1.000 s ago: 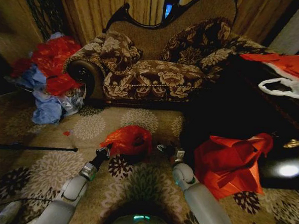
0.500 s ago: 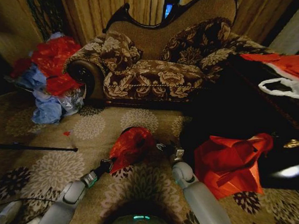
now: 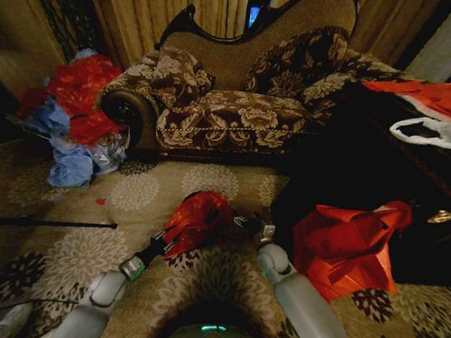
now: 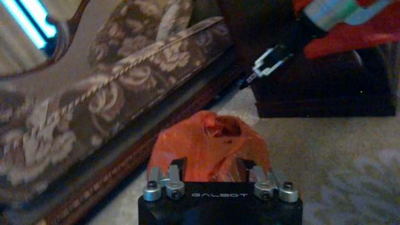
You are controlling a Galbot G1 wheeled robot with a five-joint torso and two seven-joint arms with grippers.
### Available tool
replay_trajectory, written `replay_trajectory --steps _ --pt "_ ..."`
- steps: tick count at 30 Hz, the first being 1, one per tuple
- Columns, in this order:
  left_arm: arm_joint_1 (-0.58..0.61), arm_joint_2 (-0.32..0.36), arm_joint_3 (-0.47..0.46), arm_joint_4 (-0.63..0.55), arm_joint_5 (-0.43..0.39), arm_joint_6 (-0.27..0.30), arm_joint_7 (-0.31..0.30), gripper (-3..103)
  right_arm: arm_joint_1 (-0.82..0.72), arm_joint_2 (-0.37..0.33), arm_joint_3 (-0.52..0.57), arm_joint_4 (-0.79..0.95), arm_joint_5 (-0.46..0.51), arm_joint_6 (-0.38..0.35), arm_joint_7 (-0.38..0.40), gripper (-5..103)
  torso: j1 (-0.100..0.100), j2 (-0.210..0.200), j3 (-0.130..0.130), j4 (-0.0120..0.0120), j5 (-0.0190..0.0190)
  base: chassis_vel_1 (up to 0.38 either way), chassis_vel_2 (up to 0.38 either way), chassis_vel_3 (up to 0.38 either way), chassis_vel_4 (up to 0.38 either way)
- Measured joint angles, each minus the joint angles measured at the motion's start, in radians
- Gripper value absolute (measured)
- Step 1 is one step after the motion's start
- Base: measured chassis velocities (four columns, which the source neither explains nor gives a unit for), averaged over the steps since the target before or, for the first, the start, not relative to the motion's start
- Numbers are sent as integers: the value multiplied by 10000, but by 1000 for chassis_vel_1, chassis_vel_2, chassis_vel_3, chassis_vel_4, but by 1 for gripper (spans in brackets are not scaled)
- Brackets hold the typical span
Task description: Place a garbage bag over the trash bin.
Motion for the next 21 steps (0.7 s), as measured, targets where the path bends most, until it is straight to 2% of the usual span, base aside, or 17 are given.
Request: replay_trajectory --steps 1,4,5,7,8,11,21 --pt "0 0 0 0 0 0 0 55 0 0 0 0 0 0 0 100 0 0 0 0 0 0 0 0 0" --pt "-253 23 210 87 88 175 -583 71 -72 -22 37 -2 -26 7 -28 100 0 0 0 -3 -3 0 0 0 0" --pt "-253 23 210 87 88 175 -583 71 -72 -22 37 -2 -26 7 -28 100 0 0 0 -3 -3 0 0 0 0" --pt "-641 -102 535 534 85 601 -1428 82 -144 -81 65 19 -35 9 -38 100 0 0 0 -3 -6 0 0 0 0" --pt "-641 -102 535 534 85 601 -1428 82 -144 -81 65 19 -35 9 -38 100 0 0 0 -3 -6 0 0 0 0" --pt "-1034 -253 813 1119 7 985 -1772 97 -200 -149 95 53 -40 11 -50 100 0 0 0 -3 -1 0 0 0 0" --pt "-1516 -511 1050 1922 282 1014 -2138 100 -274 -209 99 89 -83 15 -71 100 0 0 1 -2 -2 0 0 0 0"
